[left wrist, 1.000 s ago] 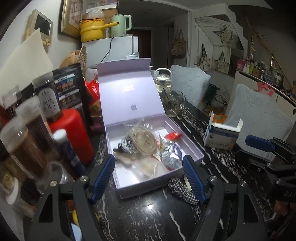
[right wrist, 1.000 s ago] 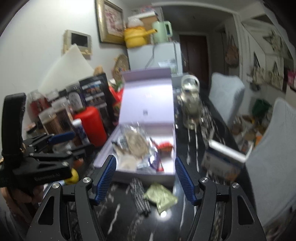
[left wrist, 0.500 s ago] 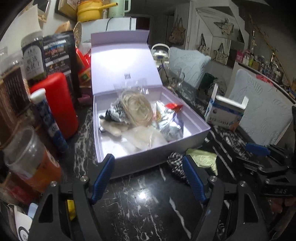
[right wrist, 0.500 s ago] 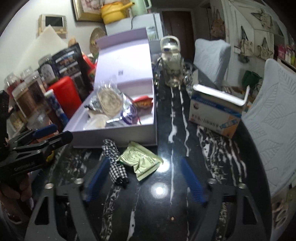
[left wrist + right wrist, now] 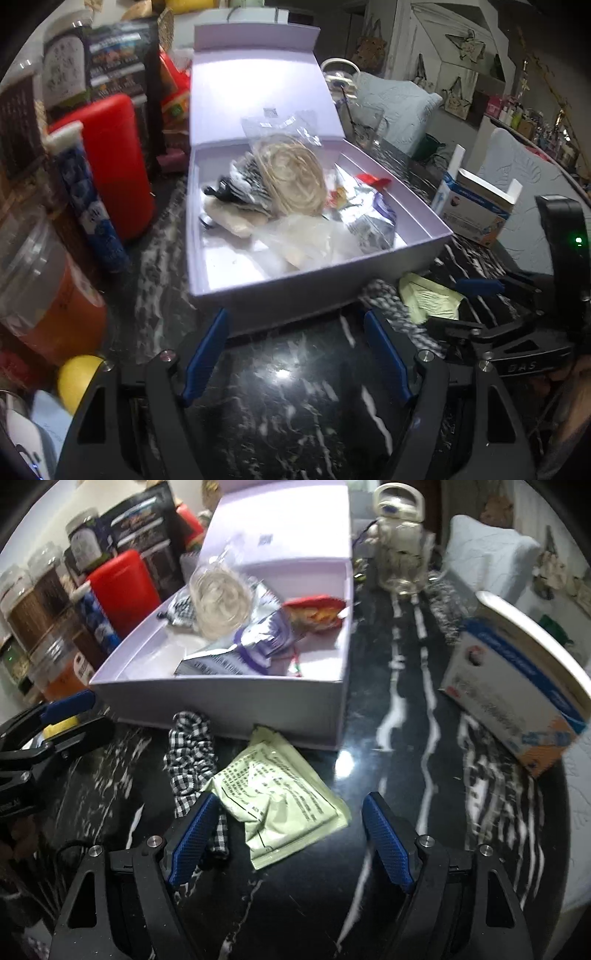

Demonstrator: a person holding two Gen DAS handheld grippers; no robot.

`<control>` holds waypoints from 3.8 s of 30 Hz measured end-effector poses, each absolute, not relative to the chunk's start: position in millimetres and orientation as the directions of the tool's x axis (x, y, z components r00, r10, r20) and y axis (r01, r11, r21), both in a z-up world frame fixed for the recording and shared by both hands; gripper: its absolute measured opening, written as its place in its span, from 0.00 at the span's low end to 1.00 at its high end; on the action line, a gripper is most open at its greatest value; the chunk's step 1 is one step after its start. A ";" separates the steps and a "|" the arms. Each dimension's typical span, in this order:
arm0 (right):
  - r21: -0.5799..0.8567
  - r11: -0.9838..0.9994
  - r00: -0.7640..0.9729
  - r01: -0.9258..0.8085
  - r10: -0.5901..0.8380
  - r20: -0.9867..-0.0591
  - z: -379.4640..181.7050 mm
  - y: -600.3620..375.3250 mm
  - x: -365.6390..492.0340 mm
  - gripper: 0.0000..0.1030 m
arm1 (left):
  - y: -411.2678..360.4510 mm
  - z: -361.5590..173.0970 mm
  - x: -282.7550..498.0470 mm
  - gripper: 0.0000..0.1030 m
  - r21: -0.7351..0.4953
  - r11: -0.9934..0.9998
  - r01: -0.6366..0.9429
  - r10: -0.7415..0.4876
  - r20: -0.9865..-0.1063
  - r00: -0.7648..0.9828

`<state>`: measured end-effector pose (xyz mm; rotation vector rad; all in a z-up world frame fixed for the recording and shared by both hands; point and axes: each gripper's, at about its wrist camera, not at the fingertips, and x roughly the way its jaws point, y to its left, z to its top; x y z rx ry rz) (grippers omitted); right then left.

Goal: Organize soft objects
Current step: 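Grasp the pale green printed packet with the right gripper, then lift the green packet with the right gripper while the left grasps the gingham scrunchie, then carry the green packet and gingham scrunchie up over the lavender box with both grippers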

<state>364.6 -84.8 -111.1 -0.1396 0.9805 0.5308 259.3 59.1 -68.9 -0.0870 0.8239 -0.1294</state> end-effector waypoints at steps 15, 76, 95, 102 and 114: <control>0.060 0.910 0.536 -0.411 0.294 -0.792 -113.6 -85.4 344.7 0.43 | 66.9 -76.1 262.8 0.73 -0.234 0.969 0.075 -0.225 -0.723 0.653; 0.024 0.975 0.618 -0.220 0.158 -0.770 -112.0 -112.1 297.5 0.43 | 48.9 -100.2 246.0 0.28 -0.180 0.965 0.193 -0.261 -0.757 0.598; 0.060 0.979 0.619 -0.197 0.172 -0.766 -110.6 -115.9 298.9 0.42 | 48.9 -100.9 245.0 0.28 -0.187 0.966 0.177 -0.257 -0.755 0.603; 0.105 0.966 0.594 -0.238 0.230 -0.771 -107.6 -109.7 286.9 0.40 | 40.7 -88.4 234.4 0.23 -0.155 0.966 0.205 -0.252 -0.723 0.643; 0.125 0.935 0.605 -0.331 0.312 -0.732 -80.2 -97.5 260.6 0.40 | 30.3 -48.8 214.7 0.23 -0.169 0.954 0.249 -0.298 -0.659 0.690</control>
